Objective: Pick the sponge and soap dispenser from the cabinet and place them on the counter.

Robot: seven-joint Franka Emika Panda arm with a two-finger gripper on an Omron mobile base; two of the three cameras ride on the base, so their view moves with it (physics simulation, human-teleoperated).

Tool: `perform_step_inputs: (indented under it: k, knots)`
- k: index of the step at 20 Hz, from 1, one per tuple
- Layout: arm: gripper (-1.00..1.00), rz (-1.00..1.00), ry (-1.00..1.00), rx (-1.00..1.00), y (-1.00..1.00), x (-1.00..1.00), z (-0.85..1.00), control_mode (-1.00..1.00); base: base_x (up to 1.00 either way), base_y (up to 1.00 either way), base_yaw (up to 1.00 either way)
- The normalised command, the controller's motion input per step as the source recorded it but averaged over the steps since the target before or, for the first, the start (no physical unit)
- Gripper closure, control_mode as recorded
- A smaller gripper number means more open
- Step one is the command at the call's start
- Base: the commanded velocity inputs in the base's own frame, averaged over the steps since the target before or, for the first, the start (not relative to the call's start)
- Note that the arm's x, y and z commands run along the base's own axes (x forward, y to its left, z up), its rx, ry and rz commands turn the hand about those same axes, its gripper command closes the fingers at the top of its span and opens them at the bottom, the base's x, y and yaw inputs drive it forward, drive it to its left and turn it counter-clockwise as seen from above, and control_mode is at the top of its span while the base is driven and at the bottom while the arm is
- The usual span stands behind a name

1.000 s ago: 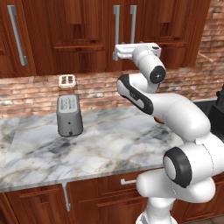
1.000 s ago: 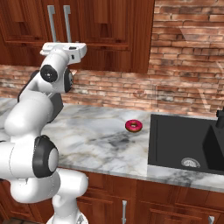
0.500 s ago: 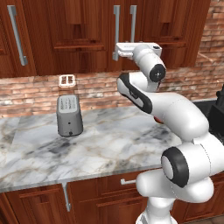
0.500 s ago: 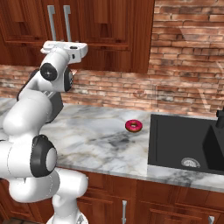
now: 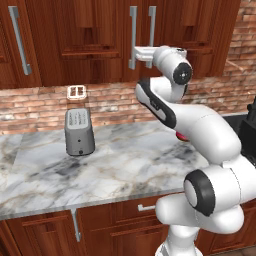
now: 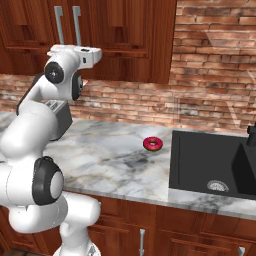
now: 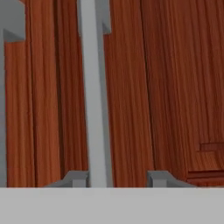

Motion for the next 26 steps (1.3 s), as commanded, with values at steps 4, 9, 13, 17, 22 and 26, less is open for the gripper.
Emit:
perform_step_inputs:
  k: [4,9,13,17,22,26]
  knots:
    - [1.0,0.0,0.21,0.0,0.01,0.53,-0.16,-1.0,0.0,0.0,0.0]
    - [1.0,0.0,0.22,0.0,0.03,0.51,-0.18,-1.0,0.0,0.0,0.0]
    - [1.0,0.01,0.17,0.0,0.0,0.44,-0.19,-1.0,0.0,0.0,0.0]
    - [1.0,0.01,0.12,0.0,0.0,0.41,-0.2,-1.0,0.0,0.0,0.0]
    - [1.0,0.03,0.07,0.02,-0.01,0.32,-0.21,-1.0,0.0,0.0,0.0]
    - [1.0,0.04,0.02,0.02,-0.1,0.18,-0.2,-1.0,0.0,0.0,0.0]
